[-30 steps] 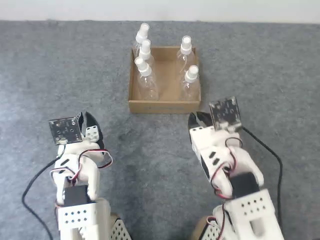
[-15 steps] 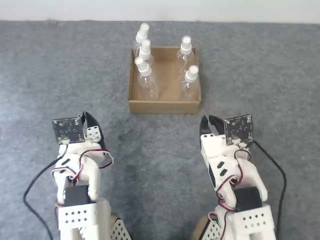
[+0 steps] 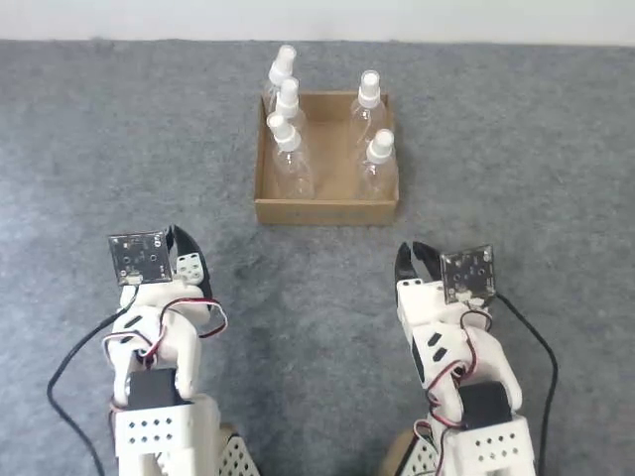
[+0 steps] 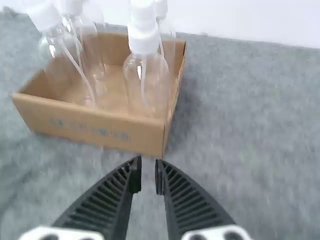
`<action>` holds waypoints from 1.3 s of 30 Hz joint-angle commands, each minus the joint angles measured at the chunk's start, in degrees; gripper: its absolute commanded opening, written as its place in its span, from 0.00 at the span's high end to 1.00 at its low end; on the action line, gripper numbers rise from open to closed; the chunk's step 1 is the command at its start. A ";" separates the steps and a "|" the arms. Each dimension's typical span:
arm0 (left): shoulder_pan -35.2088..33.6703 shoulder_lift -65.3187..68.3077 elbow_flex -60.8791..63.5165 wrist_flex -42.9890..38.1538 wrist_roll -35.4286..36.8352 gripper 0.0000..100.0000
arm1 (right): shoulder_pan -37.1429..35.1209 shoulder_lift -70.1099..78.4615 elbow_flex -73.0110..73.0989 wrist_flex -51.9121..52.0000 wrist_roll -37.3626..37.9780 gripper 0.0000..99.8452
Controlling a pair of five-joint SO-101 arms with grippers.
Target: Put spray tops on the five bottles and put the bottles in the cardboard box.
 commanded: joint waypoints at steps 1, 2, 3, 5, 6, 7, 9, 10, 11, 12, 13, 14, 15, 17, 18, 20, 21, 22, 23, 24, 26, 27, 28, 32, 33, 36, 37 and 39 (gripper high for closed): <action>1.93 -0.79 -3.82 0.62 -1.41 0.99 | 0.66 -1.63 1.23 1.71 0.70 0.99; 2.11 -0.79 -3.82 1.05 -1.41 0.99 | 0.66 -1.63 1.23 2.24 0.70 0.99; 2.37 -0.79 -3.82 1.23 -1.49 0.99 | 0.75 -1.54 1.23 2.59 0.70 0.99; 2.64 -0.79 -3.82 1.23 -2.20 0.99 | 0.75 -1.54 1.23 3.47 0.70 0.99; 2.73 -0.79 -3.82 1.23 -2.46 0.99 | 0.75 -1.54 1.23 3.91 0.70 0.99; 2.81 -0.79 -3.82 1.23 -2.46 0.99 | 0.75 -1.54 1.23 4.26 0.62 0.99; 4.22 -0.79 -3.30 1.23 -2.46 0.99 | 0.84 -1.54 1.23 5.23 0.44 0.99; 5.10 -0.79 -2.86 1.14 -2.46 0.99 | 1.36 -1.54 1.23 5.58 0.35 0.99; 5.98 -0.79 -2.59 1.05 -2.55 0.99 | 2.07 -1.54 1.23 5.76 0.26 0.99; 6.51 -0.79 -2.42 1.14 -2.55 0.99 | 2.95 -1.54 1.23 5.76 0.26 0.99; 6.86 -0.79 -2.42 1.14 -2.55 0.99 | 4.09 -1.54 1.23 5.76 0.26 0.99; 7.03 -0.79 -2.33 1.14 -2.55 0.99 | 5.32 -1.45 1.23 5.76 0.26 0.99; 7.30 -0.79 -2.33 1.14 -2.55 0.99 | 6.37 -1.10 1.23 5.76 0.18 0.99; 7.38 -0.79 -2.24 1.14 -2.46 0.99 | 7.16 -0.92 1.23 6.99 0.09 0.99; 7.38 -0.79 -1.98 1.14 -2.46 0.99 | 6.99 -1.01 1.23 8.57 0.09 0.99; 7.47 -0.79 -1.45 1.14 -2.46 0.99 | 6.29 -1.45 1.23 12.44 0.09 0.99; 7.47 -0.79 -1.36 1.14 -2.46 0.99 | 5.67 -1.45 1.23 14.02 0.09 0.99; 7.47 -0.79 -1.27 1.14 -2.46 0.99 | 5.14 -1.45 1.23 15.34 0.09 0.99; 7.47 -0.79 -1.10 1.14 -2.46 0.99 | 5.05 -1.45 1.23 16.40 0.09 0.99; 7.47 -0.79 -0.40 0.97 -2.46 0.99 | 5.23 -1.45 1.23 17.27 0.09 0.99; 8.97 -0.79 1.10 0.88 -2.46 0.99 | 5.23 -1.45 1.23 19.65 0.18 0.99; 10.20 -0.79 2.07 0.88 -2.46 0.99 | 5.23 -1.45 1.23 21.14 0.18 0.99; 11.43 -0.79 3.30 1.05 -2.55 0.99 | 5.23 -1.45 1.23 22.55 0.18 0.99; 11.08 -0.70 3.38 5.63 -2.55 0.99 | 5.32 -1.45 1.23 28.53 0.44 0.99; 10.46 -0.70 3.38 7.21 -2.55 0.99 | 5.32 -1.45 1.23 29.67 0.53 0.99; 8.09 -0.70 3.38 12.57 -2.46 0.99 | 5.32 -1.45 1.23 33.01 0.53 0.99; 7.12 -0.70 3.38 13.36 -2.29 0.99 | 5.23 -1.45 1.23 33.80 0.53 0.99; 5.19 -0.62 3.38 13.80 -2.20 0.99 | 5.23 -1.45 1.23 35.47 0.53 0.99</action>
